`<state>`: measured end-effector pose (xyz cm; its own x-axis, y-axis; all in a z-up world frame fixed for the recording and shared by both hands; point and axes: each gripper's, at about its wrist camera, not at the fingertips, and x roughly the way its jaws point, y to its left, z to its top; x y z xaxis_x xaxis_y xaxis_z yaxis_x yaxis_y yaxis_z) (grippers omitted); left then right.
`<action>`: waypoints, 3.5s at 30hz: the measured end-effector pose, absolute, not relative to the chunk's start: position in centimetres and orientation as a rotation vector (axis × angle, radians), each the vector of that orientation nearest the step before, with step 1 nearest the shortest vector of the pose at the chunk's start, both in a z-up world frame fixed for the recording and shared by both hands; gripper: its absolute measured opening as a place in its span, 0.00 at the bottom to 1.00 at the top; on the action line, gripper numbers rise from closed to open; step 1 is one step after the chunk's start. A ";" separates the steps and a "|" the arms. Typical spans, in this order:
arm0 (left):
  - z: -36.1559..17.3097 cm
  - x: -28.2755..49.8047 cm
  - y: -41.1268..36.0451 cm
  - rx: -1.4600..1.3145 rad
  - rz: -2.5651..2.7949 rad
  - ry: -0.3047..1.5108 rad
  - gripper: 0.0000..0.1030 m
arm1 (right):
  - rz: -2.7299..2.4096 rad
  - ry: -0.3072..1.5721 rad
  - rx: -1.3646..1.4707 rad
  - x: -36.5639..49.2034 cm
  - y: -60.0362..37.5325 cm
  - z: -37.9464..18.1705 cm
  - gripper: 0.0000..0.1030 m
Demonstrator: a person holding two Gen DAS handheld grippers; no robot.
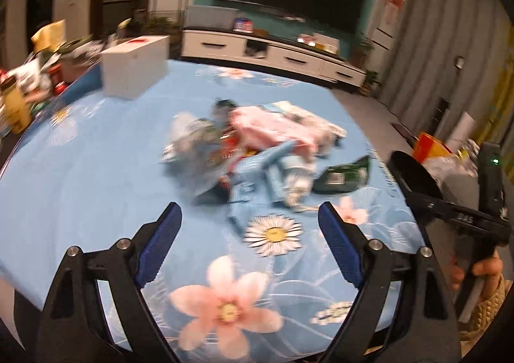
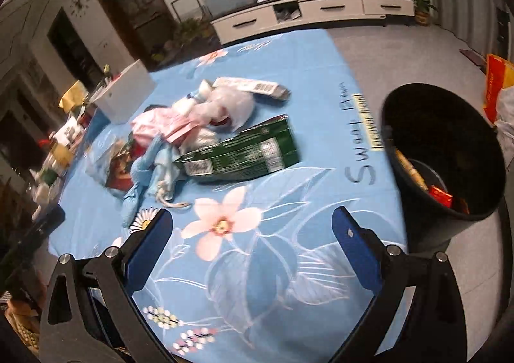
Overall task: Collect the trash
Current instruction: 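Grasp the clear plastic bag with the left tool while the right tool grasps the green snack bag, then carry both bags to the black bin and release them inside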
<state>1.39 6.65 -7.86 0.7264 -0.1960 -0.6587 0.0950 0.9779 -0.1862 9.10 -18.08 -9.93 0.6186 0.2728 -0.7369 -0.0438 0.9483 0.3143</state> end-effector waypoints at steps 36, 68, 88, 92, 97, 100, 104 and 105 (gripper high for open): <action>-11.2 9.2 9.0 -0.084 -0.046 0.718 0.07 | 0.583 0.952 -0.408 19.3 -8.0 -14.0 0.07; -3.0 2.8 2.5 -0.129 -0.334 0.600 0.05 | 0.414 0.535 0.643 8.1 -26.5 -4.2 0.07; -4.2 10.2 -20.2 0.011 -0.785 0.719 0.05 | 0.015 0.412 0.749 7.3 -40.7 -8.1 0.08; -6.2 12.1 -24.6 0.027 -0.824 0.783 0.05 | -0.046 0.442 0.763 9.2 -42.5 -9.8 0.08; -8.7 14.2 -29.3 0.068 -0.840 0.841 0.06 | -0.101 0.477 0.777 11.7 -44.6 -11.5 0.10; -10.6 15.6 -31.5 0.095 -0.819 0.860 0.23 | -0.129 0.515 0.785 13.0 -45.7 -12.6 0.40; -12.3 16.3 -32.3 0.106 -0.809 0.887 0.50 | -0.162 0.507 0.764 13.0 -45.9 -12.8 0.58; -12.3 16.3 -32.1 0.110 -0.808 0.888 0.52 | -0.160 0.507 0.763 12.9 -45.9 -12.6 0.58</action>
<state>16.34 -32.09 -12.31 0.3628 -0.5826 -0.7273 0.6692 0.7060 -0.2317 12.92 -45.90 -12.64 0.8684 0.0419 -0.4942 0.3181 0.7174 0.6198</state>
